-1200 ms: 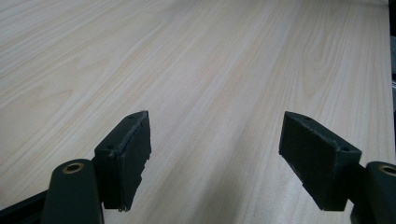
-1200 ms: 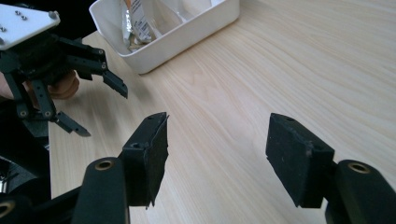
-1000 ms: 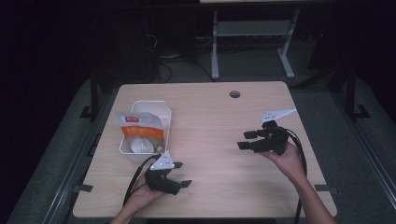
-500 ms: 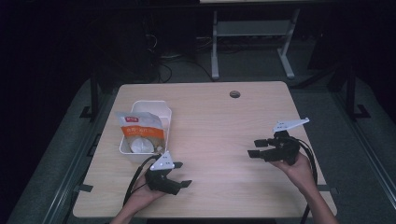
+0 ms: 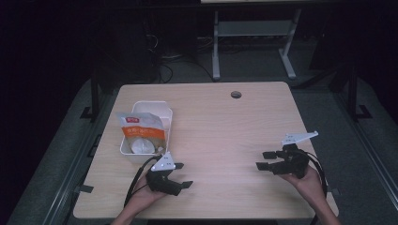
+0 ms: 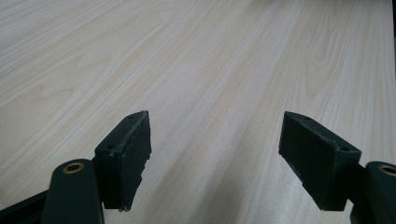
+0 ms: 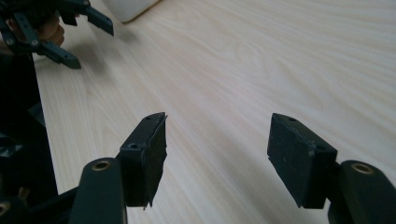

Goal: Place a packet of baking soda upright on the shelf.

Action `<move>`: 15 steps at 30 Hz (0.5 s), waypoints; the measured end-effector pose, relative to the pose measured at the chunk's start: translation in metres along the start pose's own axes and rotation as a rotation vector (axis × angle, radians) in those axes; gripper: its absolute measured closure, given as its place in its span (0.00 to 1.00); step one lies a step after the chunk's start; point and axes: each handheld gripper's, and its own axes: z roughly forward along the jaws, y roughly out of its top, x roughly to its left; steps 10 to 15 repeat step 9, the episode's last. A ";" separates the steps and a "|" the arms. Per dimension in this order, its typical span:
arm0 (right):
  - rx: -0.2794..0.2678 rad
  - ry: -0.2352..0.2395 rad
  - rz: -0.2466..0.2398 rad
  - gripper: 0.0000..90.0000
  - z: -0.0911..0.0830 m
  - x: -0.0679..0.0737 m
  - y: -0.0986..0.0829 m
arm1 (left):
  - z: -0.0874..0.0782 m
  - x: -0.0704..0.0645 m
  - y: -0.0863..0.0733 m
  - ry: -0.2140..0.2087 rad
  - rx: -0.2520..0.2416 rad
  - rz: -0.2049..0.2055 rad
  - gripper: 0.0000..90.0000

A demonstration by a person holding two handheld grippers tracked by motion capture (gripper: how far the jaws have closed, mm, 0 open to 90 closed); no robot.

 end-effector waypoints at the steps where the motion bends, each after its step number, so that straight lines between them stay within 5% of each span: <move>1: 0.003 -0.001 0.002 0.40 0.000 0.001 -0.003 | 0.000 0.000 0.000 0.000 0.000 0.000 0.28; 8: 0.002 -0.004 0.012 0.40 0.002 0.007 -0.027 | -0.001 -0.003 -0.001 0.001 0.002 0.009 0.28; 15: 0.008 -0.014 0.001 0.40 0.002 0.009 -0.027 | -0.001 -0.004 -0.001 0.002 0.001 0.011 0.28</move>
